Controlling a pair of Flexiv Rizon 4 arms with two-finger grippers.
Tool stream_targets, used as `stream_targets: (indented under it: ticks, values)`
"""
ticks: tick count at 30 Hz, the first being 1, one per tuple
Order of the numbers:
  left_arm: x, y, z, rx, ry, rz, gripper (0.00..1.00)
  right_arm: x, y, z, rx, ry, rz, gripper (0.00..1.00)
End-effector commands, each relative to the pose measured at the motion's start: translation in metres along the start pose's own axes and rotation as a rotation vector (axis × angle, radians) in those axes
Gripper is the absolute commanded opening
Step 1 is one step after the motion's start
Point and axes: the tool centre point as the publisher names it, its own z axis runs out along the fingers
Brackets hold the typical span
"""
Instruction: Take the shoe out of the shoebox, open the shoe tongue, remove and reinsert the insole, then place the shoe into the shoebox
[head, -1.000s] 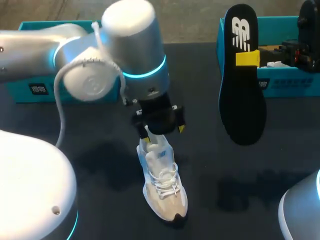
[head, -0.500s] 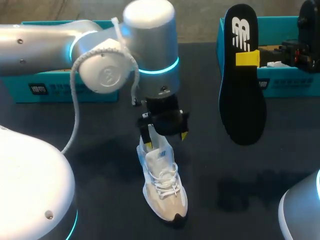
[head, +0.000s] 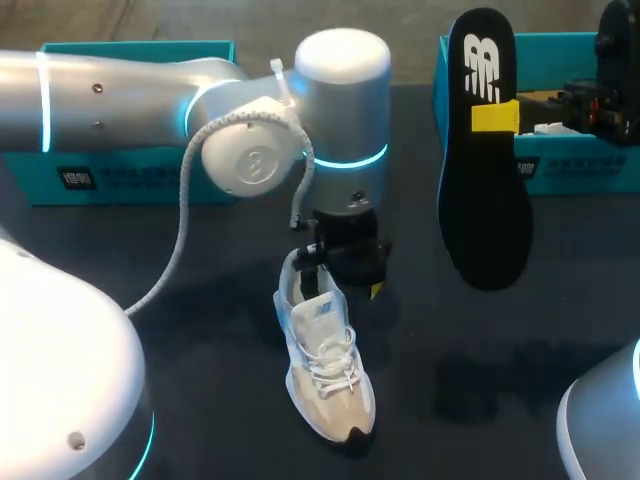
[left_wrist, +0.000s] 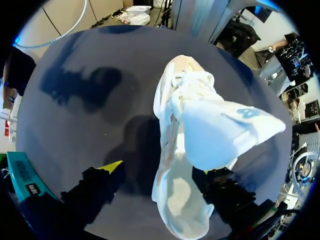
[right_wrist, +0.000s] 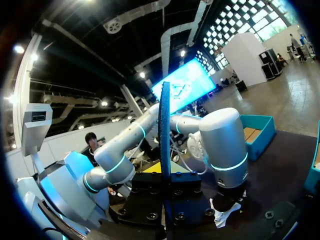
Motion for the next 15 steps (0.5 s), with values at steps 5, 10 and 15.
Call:
stream_targets:
  ticks: [5,10,15]
  values:
    - [-0.004,0.003,0.013,0.021,0.031,-0.006,0.56,-0.001,0.001,0.002,0.003,0.000,0.002,0.00]
    - [-0.006,-0.001,0.019,0.023,0.049,0.008,0.44,-0.001,0.001,0.002,0.003,0.000,0.002,0.00]
    - [-0.005,-0.002,0.022,0.018,0.061,0.013,0.00,-0.001,0.001,0.002,0.003,0.000,0.002,0.00]
